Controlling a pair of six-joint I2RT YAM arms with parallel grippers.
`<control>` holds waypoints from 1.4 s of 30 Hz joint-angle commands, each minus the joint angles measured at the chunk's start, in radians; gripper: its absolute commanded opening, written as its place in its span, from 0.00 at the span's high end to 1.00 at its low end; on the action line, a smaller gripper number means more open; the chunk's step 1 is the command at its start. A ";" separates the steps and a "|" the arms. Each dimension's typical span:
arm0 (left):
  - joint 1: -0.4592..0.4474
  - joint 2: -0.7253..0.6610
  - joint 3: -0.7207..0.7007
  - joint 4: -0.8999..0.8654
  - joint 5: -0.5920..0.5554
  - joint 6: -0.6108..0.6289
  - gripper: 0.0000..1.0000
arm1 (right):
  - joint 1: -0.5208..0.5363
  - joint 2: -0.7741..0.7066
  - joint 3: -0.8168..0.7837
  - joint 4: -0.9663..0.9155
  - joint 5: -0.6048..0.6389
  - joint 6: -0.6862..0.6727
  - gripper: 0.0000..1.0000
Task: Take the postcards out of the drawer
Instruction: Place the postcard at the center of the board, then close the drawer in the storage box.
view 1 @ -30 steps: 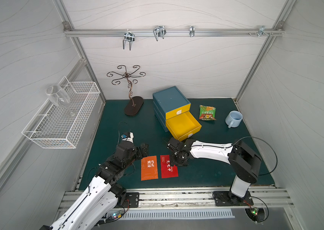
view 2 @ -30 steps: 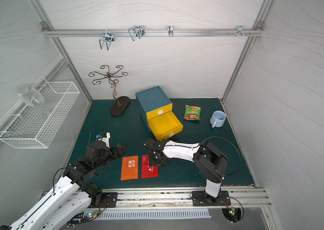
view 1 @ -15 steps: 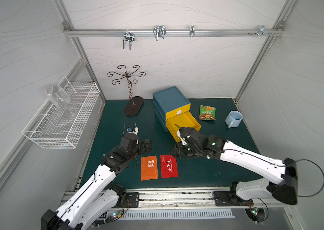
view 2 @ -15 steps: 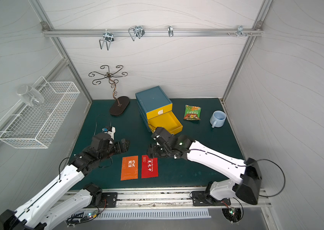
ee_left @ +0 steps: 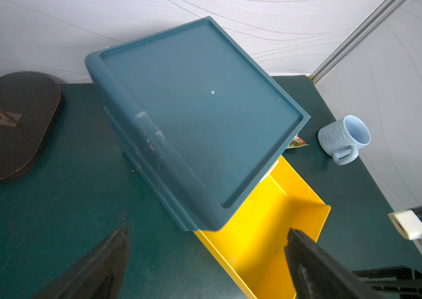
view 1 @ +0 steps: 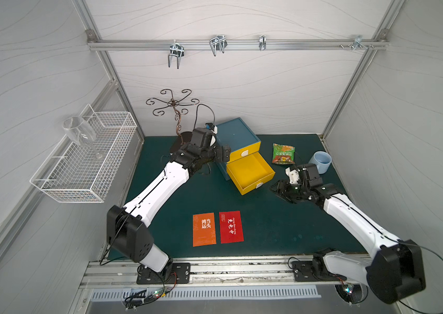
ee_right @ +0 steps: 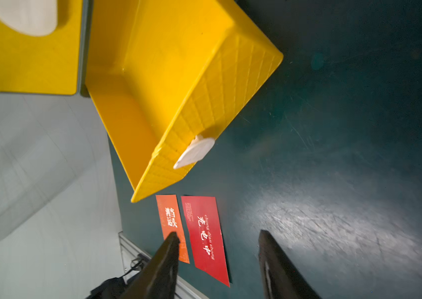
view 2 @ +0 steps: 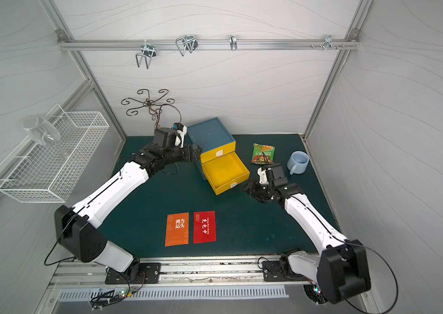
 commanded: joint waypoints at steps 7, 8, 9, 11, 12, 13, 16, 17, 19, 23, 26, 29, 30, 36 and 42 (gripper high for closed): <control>0.005 0.284 0.373 -0.096 -0.001 0.144 0.01 | -0.036 0.226 0.004 0.372 -0.157 0.098 0.59; 0.005 0.309 0.401 -0.112 0.000 0.150 0.01 | -0.036 0.236 0.003 0.398 -0.159 0.114 0.60; 0.005 0.337 0.434 -0.128 0.001 0.158 0.01 | -0.037 0.247 0.004 0.423 -0.158 0.128 0.61; 0.004 0.379 0.479 -0.153 0.004 0.168 0.01 | -0.037 0.268 0.012 0.458 -0.158 0.142 0.62; 0.004 0.394 0.487 -0.158 0.001 0.170 0.01 | -0.035 0.279 0.021 0.469 -0.156 0.147 0.62; 0.004 0.404 0.490 -0.157 0.002 0.175 0.01 | -0.034 0.291 0.029 0.479 -0.157 0.151 0.62; -0.002 0.424 0.482 -0.159 0.006 0.190 0.01 | -0.034 0.320 0.045 0.517 -0.162 0.176 0.63; -0.004 0.430 0.481 -0.165 0.005 0.197 0.02 | -0.033 0.328 0.047 0.536 -0.163 0.190 0.64; -0.013 0.437 0.475 -0.180 0.003 0.210 0.01 | -0.030 0.341 0.051 0.579 -0.166 0.217 0.64; -0.026 0.432 0.434 -0.179 0.001 0.222 0.02 | -0.008 0.375 0.077 0.633 -0.166 0.250 0.65; -0.028 0.420 0.396 -0.166 0.011 0.222 0.02 | 0.012 0.410 0.101 0.670 -0.163 0.280 0.65; -0.030 0.404 0.358 -0.147 0.037 0.233 0.02 | 0.028 0.444 0.122 0.715 -0.156 0.310 0.65; -0.030 0.402 0.348 -0.143 0.044 0.237 0.02 | 0.034 0.454 0.127 0.725 -0.153 0.315 0.65; -0.030 0.383 0.302 -0.131 0.089 0.262 0.03 | 0.057 0.541 0.165 0.826 -0.136 0.372 0.66; -0.029 0.349 0.237 -0.098 0.120 0.284 0.03 | 0.083 0.631 0.191 0.974 -0.095 0.460 0.68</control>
